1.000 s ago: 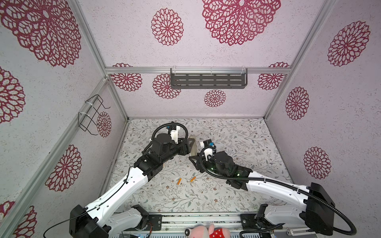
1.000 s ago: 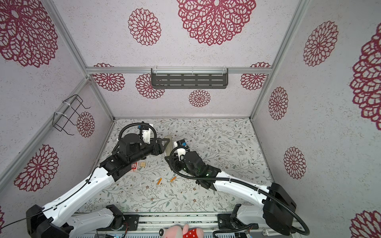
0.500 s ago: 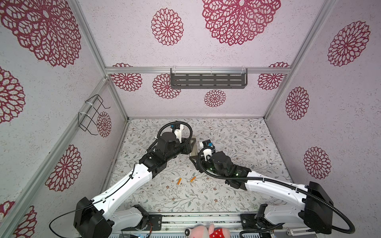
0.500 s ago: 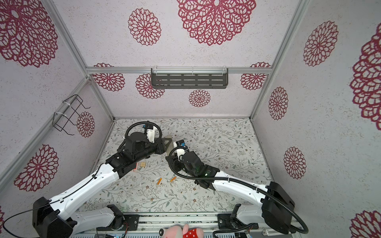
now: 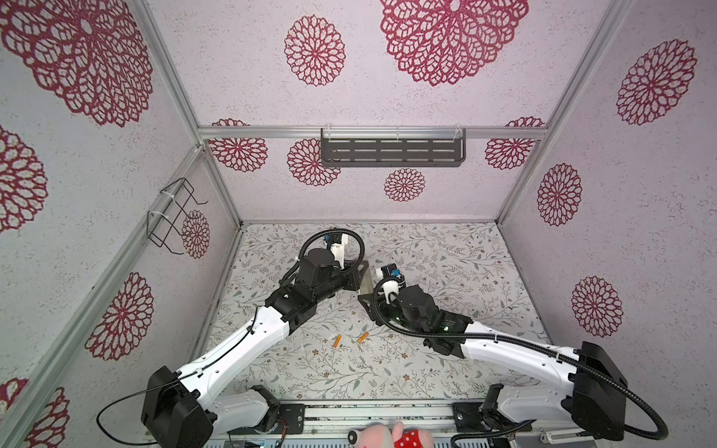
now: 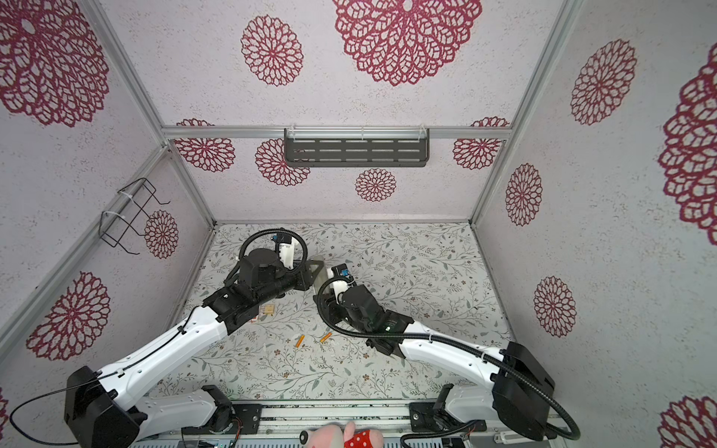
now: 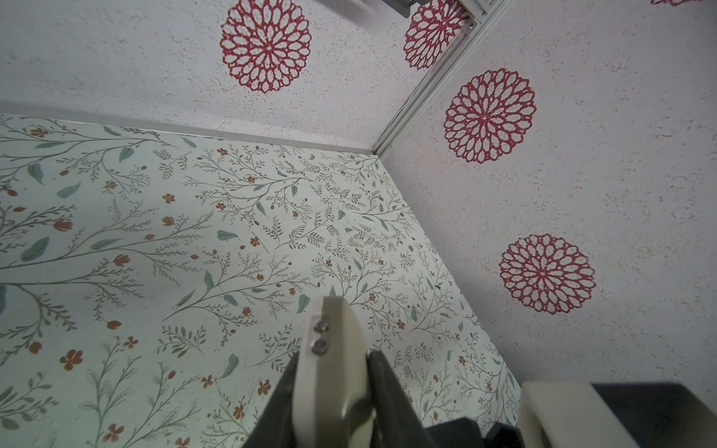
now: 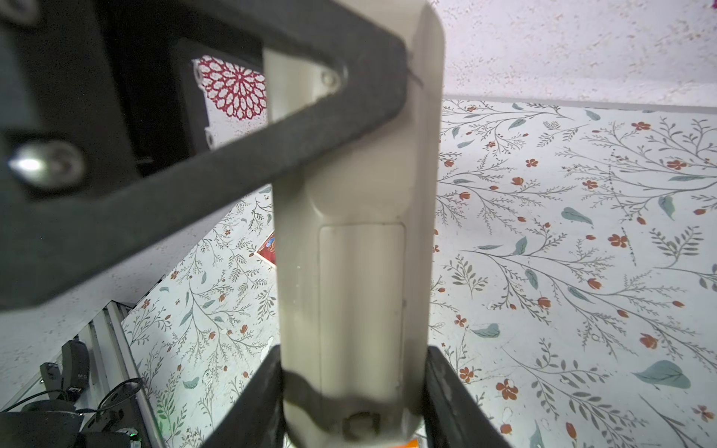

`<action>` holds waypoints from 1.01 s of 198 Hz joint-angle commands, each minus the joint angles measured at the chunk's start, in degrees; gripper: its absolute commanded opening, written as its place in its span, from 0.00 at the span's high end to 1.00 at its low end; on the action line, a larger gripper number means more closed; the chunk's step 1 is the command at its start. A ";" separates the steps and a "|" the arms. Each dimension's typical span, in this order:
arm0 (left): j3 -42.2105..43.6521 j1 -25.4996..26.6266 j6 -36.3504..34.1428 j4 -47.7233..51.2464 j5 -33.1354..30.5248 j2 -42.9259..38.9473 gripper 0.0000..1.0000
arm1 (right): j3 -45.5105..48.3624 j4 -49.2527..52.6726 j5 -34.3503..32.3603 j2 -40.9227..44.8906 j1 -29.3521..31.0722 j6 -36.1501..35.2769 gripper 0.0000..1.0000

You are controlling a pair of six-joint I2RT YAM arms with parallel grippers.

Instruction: Load the batteries into the remote control

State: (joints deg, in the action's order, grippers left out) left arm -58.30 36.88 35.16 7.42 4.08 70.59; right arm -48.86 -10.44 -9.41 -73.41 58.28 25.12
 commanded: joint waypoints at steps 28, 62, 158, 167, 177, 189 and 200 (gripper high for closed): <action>-0.67 0.12 -1.41 1.35 -1.46 0.43 0.90 | -1.22 -4.52 0.07 1.42 0.61 -1.35 0.88; -0.32 -0.10 -1.80 2.18 -2.12 -0.26 1.00 | -0.89 -4.67 1.16 1.99 0.72 -1.78 0.63; 1.83 -7.07 0.08 5.41 8.15 -3.59 1.00 | 8.21 -2.76 7.45 16.00 1.11 -21.21 0.13; 2.05 -7.59 -0.14 5.77 10.26 -4.15 1.00 | 9.25 -2.61 8.14 17.78 1.24 -24.94 0.13; 2.26 -8.02 -0.64 6.72 12.01 -4.86 1.00 | 9.64 -1.69 8.53 19.06 1.31 -28.30 0.12; 2.56 -8.39 -1.17 7.96 14.51 -5.98 1.00 | 9.65 -0.76 8.32 19.70 1.31 -31.48 0.11; 3.31 -8.97 -1.09 8.57 17.24 -6.99 1.00 | 9.37 -0.31 8.05 19.51 1.39 -33.66 0.10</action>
State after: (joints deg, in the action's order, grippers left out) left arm -56.05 28.99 35.14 14.72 13.41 66.46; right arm -38.74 -10.92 -2.57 -54.87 59.29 1.98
